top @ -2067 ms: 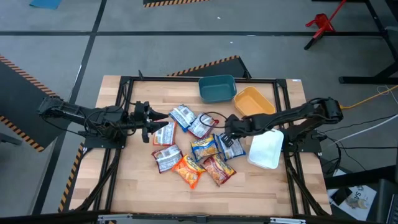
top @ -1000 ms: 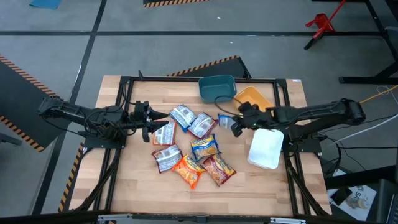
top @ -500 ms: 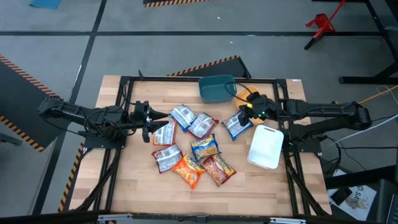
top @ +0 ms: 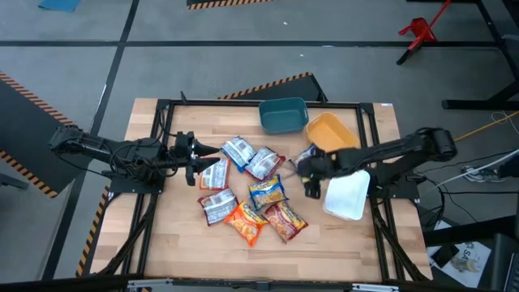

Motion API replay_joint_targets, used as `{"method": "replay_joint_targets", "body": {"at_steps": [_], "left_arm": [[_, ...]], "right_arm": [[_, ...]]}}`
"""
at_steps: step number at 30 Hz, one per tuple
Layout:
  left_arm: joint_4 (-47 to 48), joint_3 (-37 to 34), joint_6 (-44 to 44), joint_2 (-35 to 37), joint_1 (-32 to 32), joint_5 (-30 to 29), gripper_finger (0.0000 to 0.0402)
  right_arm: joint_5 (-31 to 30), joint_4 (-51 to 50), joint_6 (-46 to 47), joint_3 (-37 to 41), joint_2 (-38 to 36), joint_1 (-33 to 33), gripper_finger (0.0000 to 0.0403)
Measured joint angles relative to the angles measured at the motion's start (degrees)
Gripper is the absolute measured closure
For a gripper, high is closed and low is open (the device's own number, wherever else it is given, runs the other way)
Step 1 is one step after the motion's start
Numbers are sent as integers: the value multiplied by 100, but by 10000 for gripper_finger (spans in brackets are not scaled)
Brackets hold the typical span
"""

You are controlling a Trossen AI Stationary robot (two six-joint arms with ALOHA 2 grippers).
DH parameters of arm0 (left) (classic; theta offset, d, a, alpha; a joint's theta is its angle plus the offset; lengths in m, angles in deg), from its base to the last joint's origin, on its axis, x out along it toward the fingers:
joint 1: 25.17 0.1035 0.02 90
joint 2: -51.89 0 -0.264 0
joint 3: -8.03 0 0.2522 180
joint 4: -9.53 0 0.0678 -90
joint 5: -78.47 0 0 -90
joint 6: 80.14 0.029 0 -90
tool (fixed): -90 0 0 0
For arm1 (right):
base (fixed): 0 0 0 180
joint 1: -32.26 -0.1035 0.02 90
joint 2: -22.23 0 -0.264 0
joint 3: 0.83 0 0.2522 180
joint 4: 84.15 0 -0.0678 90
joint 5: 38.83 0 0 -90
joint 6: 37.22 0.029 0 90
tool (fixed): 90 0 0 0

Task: Sort Maruchan noodles
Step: Put the right blue noodle pack into the blue bin

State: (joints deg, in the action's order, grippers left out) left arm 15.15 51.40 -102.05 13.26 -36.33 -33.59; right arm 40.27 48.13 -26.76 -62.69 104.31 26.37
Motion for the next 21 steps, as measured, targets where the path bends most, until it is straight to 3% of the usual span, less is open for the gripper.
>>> {"method": "replay_joint_targets", "body": {"at_steps": [6,16,21], "left_arm": [[10,0,3,0,0,0,232],[214,-1,3,0,-2,-62,232],[242,0,4,0,-2,-111,232]], "right_arm": [[-1447,-15,-171,2,690,-390,47],[-1463,109,29,2,1043,-373,38],[-1965,32,219,2,1296,-374,38]]}}
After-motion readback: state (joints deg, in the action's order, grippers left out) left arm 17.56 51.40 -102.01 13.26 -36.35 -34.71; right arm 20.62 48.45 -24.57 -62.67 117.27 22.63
